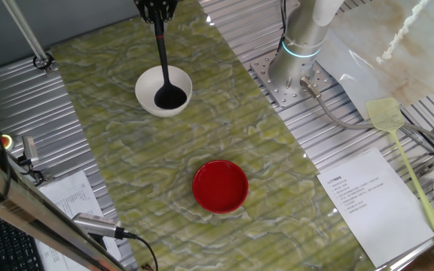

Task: Scoop water with a large spoon from one bowl to another

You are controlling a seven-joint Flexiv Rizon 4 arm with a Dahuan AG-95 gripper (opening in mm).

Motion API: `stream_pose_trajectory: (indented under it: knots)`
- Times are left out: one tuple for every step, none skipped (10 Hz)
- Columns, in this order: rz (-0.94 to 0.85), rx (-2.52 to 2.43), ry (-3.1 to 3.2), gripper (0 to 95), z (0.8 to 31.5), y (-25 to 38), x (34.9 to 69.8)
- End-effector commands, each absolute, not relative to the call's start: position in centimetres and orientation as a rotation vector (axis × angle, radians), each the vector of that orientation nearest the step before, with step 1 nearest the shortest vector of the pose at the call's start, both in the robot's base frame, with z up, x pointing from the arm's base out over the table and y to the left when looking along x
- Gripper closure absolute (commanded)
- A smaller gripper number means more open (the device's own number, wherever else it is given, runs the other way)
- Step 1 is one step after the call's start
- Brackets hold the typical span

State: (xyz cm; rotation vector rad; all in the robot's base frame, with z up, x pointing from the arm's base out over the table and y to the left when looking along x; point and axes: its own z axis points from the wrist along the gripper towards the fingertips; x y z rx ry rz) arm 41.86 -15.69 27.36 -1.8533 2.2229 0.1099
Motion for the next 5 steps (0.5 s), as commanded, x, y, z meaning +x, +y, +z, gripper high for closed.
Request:
stream_pose_trajectory:
  knots:
    - [0.112, -1.855, 2.219, 95.0, 27.38, -15.92, 41.90]
    - [0.113, -1.866, 2.209, 95.0, 27.37, -16.46, 42.14]
    - [0.114, -1.865, 2.210, 95.0, 27.36, -16.56, 42.19]
    - [0.112, -1.866, 2.212, 95.0, 27.36, -16.62, 42.27]
    - [0.113, -1.867, 2.214, 95.0, 27.38, -16.68, 42.35]
